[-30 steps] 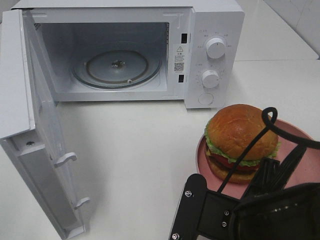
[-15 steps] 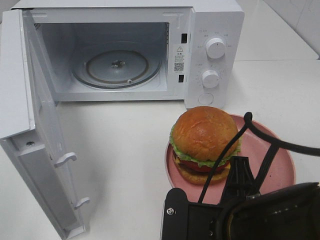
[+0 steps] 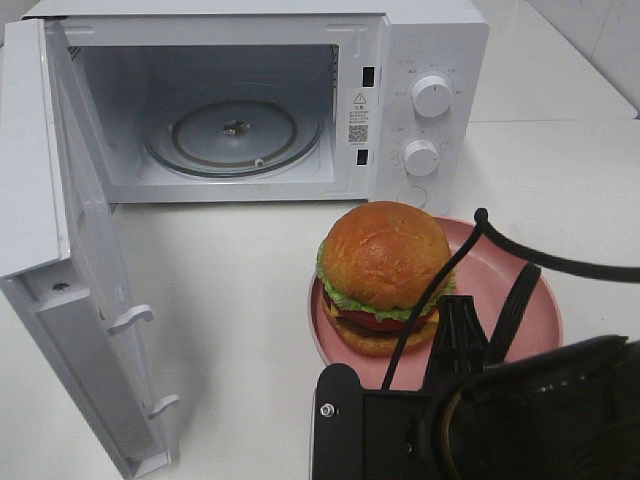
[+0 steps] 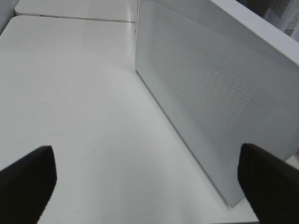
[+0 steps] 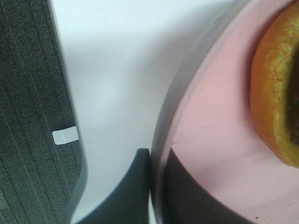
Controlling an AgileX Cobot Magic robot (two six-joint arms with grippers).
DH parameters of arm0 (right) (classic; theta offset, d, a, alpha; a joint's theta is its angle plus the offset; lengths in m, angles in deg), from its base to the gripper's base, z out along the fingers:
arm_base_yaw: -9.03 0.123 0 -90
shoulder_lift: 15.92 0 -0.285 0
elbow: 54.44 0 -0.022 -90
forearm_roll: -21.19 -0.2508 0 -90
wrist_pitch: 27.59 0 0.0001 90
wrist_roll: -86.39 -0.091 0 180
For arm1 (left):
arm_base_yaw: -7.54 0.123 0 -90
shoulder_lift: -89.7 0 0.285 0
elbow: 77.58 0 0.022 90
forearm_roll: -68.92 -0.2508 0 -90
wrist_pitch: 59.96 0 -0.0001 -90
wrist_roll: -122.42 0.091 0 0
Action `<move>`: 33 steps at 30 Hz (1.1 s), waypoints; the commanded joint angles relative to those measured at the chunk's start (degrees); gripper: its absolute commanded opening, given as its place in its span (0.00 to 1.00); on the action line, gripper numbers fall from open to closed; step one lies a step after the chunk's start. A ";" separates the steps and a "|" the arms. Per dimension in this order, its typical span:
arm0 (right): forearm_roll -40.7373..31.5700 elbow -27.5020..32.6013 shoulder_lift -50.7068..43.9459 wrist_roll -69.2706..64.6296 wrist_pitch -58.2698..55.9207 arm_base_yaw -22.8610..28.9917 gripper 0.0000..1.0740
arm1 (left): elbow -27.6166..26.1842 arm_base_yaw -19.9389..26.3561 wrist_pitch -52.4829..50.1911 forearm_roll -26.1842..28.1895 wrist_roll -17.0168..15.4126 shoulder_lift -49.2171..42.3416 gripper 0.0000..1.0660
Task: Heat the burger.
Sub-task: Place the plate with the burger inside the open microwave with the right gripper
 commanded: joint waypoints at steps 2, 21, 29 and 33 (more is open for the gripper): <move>3.15 -0.63 -0.86 6.70 2.98 -2.12 0.00 | 0.23 0.00 -0.46 0.00 0.11 -0.86 0.92; -2.52 -0.69 -0.86 36.55 17.30 -15.64 0.00 | 0.23 0.00 -0.46 0.00 0.11 -0.86 0.92; -11.52 -0.69 -0.86 55.18 22.92 -22.57 0.00 | 0.23 0.00 -0.46 0.00 0.11 -0.86 0.92; -14.38 -0.69 -0.86 62.28 24.69 -25.04 0.00 | 0.23 0.00 -0.46 0.00 0.11 -0.86 0.92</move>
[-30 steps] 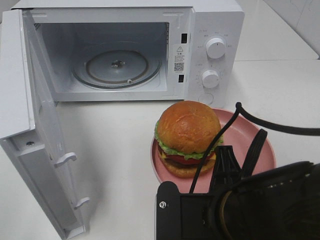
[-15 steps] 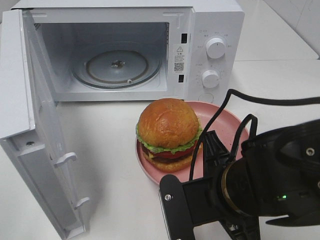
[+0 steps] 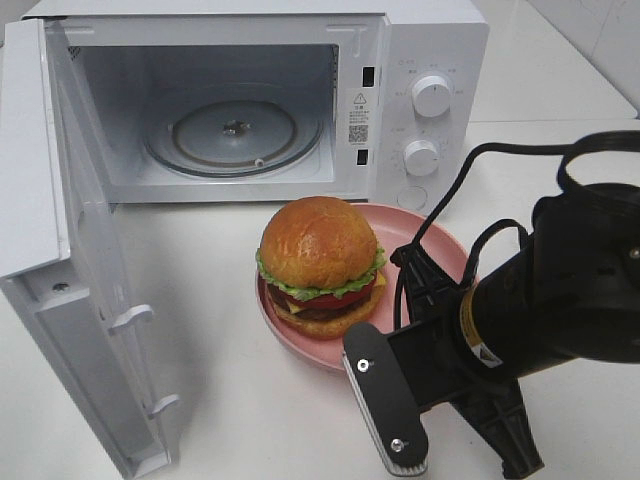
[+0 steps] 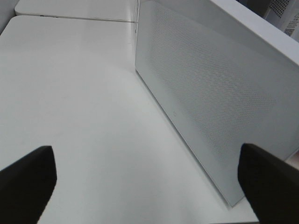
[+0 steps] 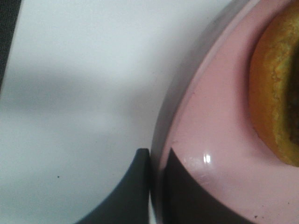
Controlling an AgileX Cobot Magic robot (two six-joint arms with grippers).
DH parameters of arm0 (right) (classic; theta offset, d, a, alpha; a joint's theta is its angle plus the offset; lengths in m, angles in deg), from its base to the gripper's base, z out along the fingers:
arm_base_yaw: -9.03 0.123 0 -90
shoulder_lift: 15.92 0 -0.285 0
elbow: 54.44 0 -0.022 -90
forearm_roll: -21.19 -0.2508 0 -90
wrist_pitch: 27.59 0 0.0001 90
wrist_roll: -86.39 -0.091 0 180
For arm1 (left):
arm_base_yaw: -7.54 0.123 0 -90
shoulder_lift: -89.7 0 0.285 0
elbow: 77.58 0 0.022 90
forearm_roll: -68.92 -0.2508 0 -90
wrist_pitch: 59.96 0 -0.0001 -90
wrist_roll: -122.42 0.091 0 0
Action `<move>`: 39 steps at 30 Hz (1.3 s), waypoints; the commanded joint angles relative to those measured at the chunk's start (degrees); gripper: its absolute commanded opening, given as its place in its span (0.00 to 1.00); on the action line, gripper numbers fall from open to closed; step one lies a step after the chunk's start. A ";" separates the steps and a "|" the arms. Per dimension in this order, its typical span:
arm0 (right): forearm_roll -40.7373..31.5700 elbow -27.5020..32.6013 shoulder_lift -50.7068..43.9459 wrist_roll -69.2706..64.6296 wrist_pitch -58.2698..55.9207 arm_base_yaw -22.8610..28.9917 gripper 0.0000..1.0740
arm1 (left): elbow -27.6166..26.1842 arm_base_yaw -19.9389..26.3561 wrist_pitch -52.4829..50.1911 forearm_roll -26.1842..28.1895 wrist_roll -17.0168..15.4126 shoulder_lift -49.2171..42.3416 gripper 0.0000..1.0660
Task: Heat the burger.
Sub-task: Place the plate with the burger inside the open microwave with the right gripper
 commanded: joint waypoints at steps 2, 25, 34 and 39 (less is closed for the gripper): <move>-4.13 -0.92 -0.86 11.17 4.87 -3.55 0.00 | 0.23 0.00 -0.46 0.00 0.11 -0.86 0.92; -23.26 -11.46 2.01 45.61 6.76 -12.55 0.00 | 0.23 0.00 -0.46 0.00 0.11 -0.86 0.92; -23.09 -16.10 5.61 44.81 6.70 -12.43 0.00 | 0.23 0.00 -0.46 0.00 0.11 -0.86 0.92; -23.09 -17.93 7.56 43.72 6.70 -12.43 0.00 | 0.23 0.00 -0.46 0.00 0.11 -0.86 0.92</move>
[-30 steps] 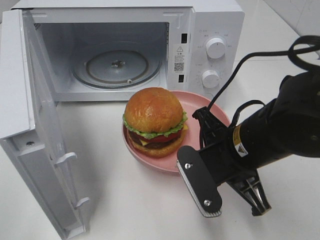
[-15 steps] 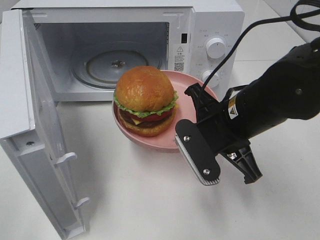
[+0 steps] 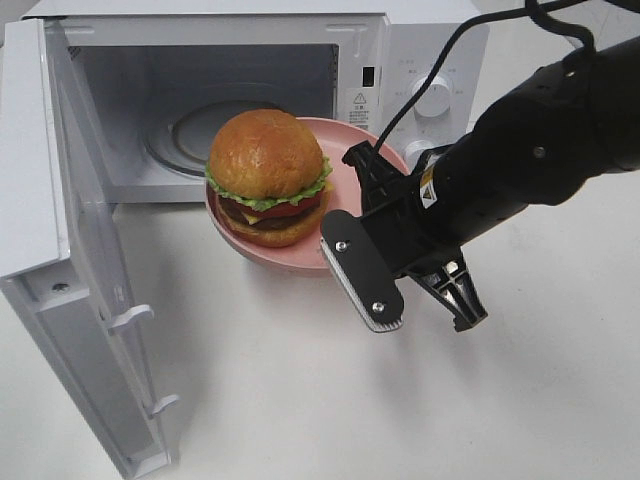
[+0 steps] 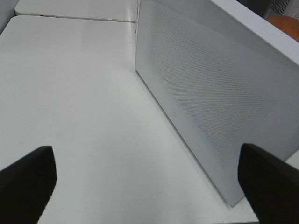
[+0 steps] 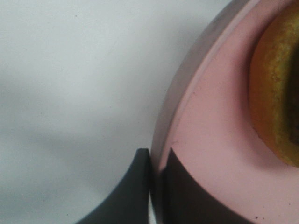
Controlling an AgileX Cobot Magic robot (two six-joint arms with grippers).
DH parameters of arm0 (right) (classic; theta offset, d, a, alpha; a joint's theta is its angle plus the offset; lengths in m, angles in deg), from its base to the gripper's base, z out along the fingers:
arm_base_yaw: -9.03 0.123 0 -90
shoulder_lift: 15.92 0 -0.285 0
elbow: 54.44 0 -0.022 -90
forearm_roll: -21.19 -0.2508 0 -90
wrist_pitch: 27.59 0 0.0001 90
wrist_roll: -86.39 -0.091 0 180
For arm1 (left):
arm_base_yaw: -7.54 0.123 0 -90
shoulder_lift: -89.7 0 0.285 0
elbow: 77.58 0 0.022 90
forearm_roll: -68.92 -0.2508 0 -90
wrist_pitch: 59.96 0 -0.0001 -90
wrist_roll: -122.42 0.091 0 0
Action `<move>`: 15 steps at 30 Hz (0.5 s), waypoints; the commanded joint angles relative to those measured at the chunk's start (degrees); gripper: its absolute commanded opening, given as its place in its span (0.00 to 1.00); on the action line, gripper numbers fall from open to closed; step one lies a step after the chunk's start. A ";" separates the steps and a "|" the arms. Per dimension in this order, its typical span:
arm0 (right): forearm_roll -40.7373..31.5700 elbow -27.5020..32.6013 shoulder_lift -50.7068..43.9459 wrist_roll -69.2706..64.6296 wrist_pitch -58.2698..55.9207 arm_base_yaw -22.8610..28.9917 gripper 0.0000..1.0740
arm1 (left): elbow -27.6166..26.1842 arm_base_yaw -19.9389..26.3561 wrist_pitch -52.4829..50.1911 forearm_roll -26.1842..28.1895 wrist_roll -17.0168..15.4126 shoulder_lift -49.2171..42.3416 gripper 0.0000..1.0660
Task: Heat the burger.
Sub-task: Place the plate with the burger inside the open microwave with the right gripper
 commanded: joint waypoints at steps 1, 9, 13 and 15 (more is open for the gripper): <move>0.17 -2.64 0.97 -1.83 3.32 -0.23 0.00 | 0.23 0.00 -0.46 0.00 0.11 -0.86 0.92; 0.29 -7.56 5.44 -4.07 3.21 -0.17 0.00 | 0.23 0.00 -0.46 0.00 0.11 -0.86 0.92; 0.29 -9.51 6.65 -5.04 3.21 -0.17 0.00 | 0.23 0.00 -0.46 0.00 0.11 -0.86 0.92; 0.40 -10.89 7.51 -6.13 2.98 -0.17 0.00 | 0.23 0.00 -0.46 0.00 0.11 -0.86 0.92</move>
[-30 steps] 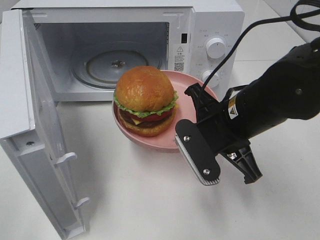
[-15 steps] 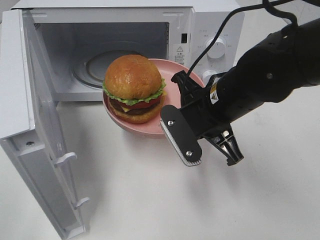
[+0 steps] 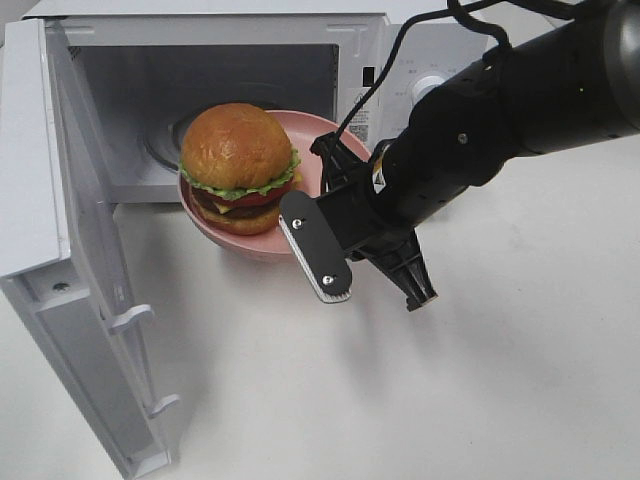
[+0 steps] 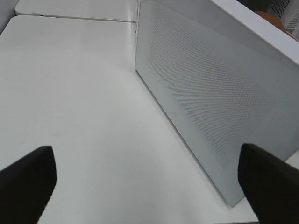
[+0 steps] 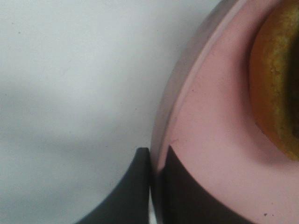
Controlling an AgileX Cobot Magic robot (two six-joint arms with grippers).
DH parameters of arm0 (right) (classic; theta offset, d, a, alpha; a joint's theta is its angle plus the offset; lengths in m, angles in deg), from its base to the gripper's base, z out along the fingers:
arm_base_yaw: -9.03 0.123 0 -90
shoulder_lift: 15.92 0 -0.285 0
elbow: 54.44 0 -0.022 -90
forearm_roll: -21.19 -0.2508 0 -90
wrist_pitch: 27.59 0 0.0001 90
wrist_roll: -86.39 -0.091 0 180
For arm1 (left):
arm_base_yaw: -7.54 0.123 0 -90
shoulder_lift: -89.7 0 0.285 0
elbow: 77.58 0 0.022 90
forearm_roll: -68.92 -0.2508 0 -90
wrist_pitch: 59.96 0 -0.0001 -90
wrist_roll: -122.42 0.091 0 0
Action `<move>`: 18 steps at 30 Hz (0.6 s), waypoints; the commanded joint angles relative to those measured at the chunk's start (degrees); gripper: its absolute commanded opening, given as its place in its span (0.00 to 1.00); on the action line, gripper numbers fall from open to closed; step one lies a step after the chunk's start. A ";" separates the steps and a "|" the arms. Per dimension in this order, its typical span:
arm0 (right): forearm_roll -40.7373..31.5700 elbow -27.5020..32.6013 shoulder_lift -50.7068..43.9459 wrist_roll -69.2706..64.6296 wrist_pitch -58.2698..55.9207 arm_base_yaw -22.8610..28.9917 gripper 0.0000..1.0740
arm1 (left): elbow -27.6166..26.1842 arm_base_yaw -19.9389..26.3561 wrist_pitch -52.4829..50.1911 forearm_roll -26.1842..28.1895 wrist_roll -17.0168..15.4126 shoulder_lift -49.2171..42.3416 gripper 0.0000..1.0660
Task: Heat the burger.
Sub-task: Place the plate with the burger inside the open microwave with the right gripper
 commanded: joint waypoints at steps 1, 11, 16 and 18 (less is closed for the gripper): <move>0.97 -4.01 1.03 -5.10 2.41 -0.11 0.00 | 0.23 0.00 -0.46 0.00 0.11 -0.86 0.92; 4.35 -9.74 4.64 -10.71 0.52 0.92 0.00 | 0.23 0.00 -0.46 0.00 0.11 -0.86 0.92; 4.47 -13.98 6.88 -11.17 -2.64 0.92 0.00 | 0.23 0.00 -0.46 0.00 0.11 -0.86 0.92; 5.44 -15.58 7.91 -12.09 -3.95 0.92 0.00 | 0.23 0.00 -0.46 0.00 0.11 -0.86 0.92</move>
